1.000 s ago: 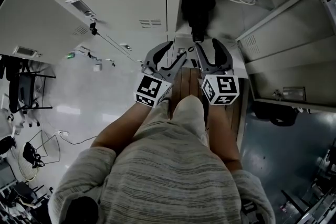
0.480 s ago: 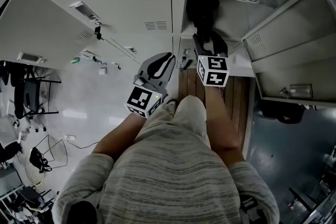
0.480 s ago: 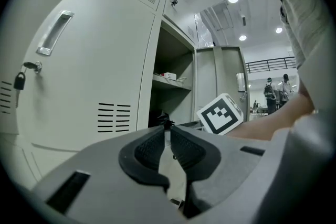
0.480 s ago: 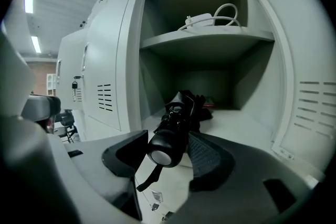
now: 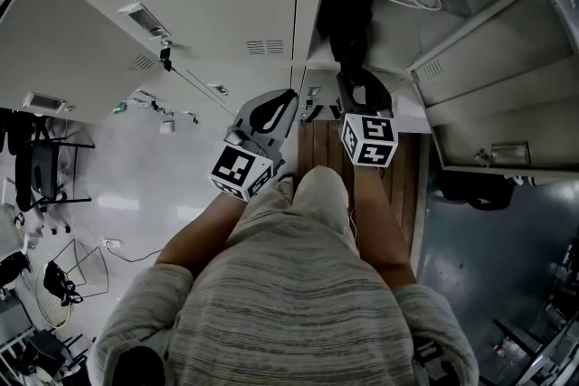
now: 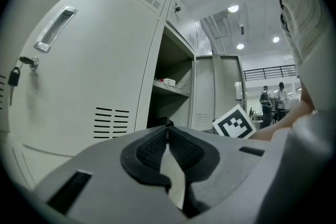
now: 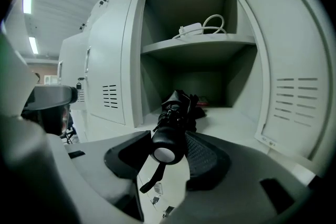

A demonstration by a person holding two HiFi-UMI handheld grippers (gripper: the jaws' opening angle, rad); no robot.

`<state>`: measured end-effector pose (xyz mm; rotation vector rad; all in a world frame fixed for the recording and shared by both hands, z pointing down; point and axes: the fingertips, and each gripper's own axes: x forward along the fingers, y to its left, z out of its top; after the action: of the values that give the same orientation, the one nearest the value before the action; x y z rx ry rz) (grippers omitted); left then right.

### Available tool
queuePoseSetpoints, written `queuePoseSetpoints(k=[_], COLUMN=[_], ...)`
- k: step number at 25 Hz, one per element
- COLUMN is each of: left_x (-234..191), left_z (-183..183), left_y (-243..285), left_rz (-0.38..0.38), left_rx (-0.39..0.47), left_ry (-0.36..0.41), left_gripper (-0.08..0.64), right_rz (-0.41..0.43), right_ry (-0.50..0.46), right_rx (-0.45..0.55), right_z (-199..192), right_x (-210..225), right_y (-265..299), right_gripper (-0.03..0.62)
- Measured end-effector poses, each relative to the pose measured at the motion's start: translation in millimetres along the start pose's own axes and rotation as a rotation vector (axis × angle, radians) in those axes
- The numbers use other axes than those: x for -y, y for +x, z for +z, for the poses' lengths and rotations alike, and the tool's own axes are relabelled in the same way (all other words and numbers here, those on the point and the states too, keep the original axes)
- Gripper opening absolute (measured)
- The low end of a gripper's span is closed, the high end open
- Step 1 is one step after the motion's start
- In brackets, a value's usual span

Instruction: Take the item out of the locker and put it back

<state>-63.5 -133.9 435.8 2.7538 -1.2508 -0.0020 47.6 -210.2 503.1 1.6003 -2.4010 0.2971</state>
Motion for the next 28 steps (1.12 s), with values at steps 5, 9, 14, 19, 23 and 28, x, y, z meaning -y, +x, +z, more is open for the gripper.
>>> queuePoseSetpoints(k=[5, 9, 14, 19, 23, 28], left_x=[2.4, 6.4, 4.6, 2.5, 0.2, 1.0], left_z=[0.1, -0.5, -2.6, -1.4, -0.9, 0.0], left_y=[4.1, 8.6, 11.4, 11.6, 12.0, 18.0], left_rz=[-0.027, -0.049, -0.049, -0.049, -0.048, -0.058], left_rx=[0.002, 0.007, 0.009, 0.017, 0.019, 0.028], left_ry=[-0.006, -0.011, -0.029, -0.043, -0.052, -0.060], left_gripper=[0.020, 0.020, 0.018, 0.018, 0.018, 0.020], right_rz=[0.007, 0.017, 0.035, 0.046, 0.074, 0.090], right_ry=[0.009, 0.005, 0.010, 0.018, 0.042, 0.059], right_rx=[-0.013, -0.023, -0.044, -0.050, -0.048, -0.030], right_z=[-9.7, -14.5, -16.6, -17.0, -6.7, 27.0], right_x=[-2.5, -1.9, -1.9, -3.0, -7.6, -0.4], right_y=[-33.4, -40.7, -38.0, -37.8, -40.3, -40.4], right_gripper=[0.213, 0.214, 0.215, 0.215, 0.252, 0.278])
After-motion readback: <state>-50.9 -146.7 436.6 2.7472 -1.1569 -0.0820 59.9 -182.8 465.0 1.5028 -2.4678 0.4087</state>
